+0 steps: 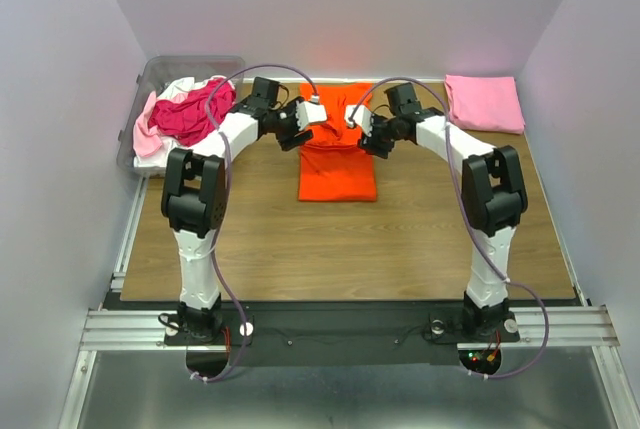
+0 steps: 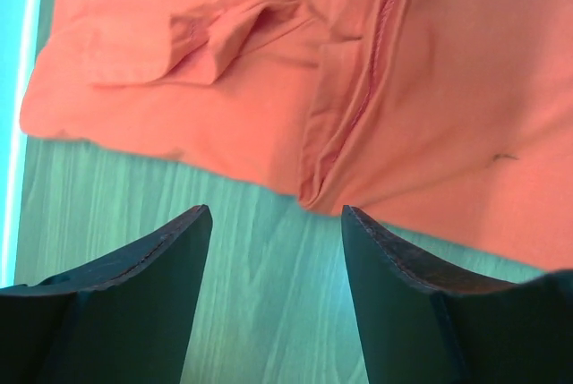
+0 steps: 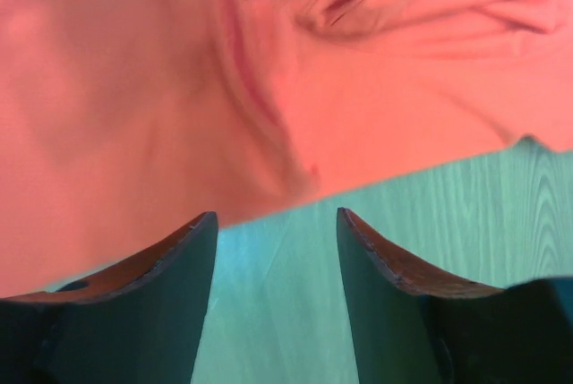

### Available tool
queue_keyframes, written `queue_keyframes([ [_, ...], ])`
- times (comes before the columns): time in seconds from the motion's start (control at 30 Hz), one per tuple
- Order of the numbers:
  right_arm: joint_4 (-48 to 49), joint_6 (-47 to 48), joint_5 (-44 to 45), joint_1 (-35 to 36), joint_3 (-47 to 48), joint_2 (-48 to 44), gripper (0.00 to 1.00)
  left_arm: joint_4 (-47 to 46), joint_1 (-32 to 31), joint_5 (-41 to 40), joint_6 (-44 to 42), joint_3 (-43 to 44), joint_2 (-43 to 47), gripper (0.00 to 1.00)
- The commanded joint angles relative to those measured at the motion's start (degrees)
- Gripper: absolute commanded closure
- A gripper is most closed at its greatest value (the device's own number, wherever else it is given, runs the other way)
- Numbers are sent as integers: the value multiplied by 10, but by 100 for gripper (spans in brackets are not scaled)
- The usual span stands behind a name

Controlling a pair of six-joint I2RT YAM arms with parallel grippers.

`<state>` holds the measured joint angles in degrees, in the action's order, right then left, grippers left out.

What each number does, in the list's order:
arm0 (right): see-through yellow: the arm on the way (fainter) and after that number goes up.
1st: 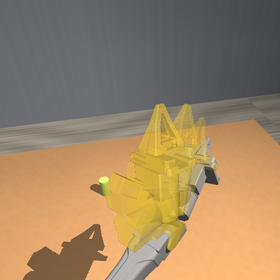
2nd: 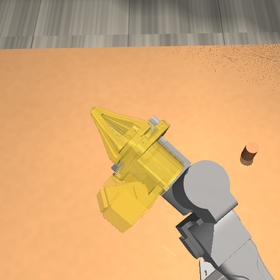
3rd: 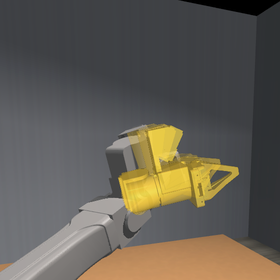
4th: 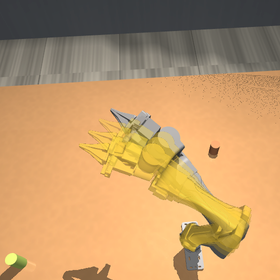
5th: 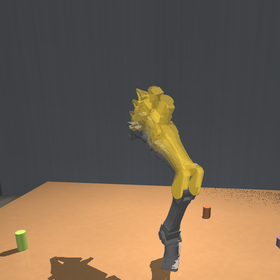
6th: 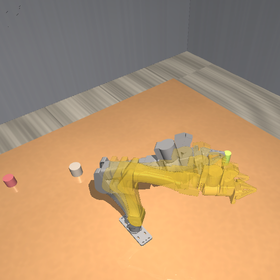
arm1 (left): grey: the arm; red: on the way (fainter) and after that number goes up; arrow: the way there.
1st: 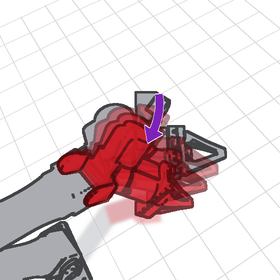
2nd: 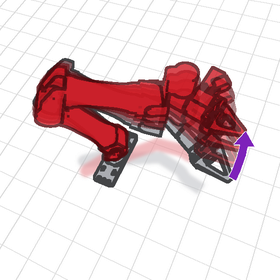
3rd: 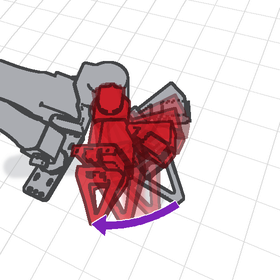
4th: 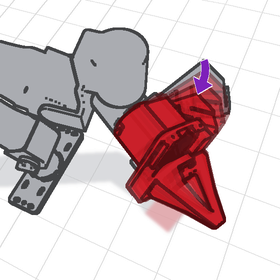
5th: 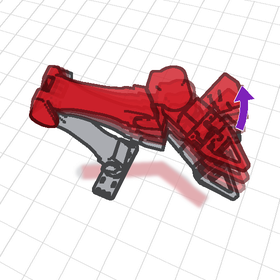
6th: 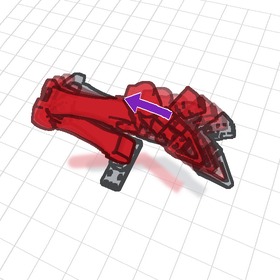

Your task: Fold and stack the t-shirts

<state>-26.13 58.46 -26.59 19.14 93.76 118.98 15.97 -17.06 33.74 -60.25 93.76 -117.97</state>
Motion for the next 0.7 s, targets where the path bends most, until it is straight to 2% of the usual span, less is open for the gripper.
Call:
queue_keyframes([
  [0.0, 5, -14, -22, -4, -82, -122, 44, -14, 9, 28, 14, -75, 113, 33],
  [0.07, 4, -10, -45, -2, -130, -168, 50, -9, 5, 50, -1, -145, 158, 35],
  [0.17, 3, -5, -44, 18, -200, -198, 55, 0, -11, 44, -24, -203, 193, 39],
  [0.3, 6, -12, -39, 48, -241, -210, 55, -5, -49, 34, -29, -280, 228, 38],
  [0.67, 73, -4, -4, 88, -313, -172, 54, -44, -88, -7, -24, -336, 191, 34],
])
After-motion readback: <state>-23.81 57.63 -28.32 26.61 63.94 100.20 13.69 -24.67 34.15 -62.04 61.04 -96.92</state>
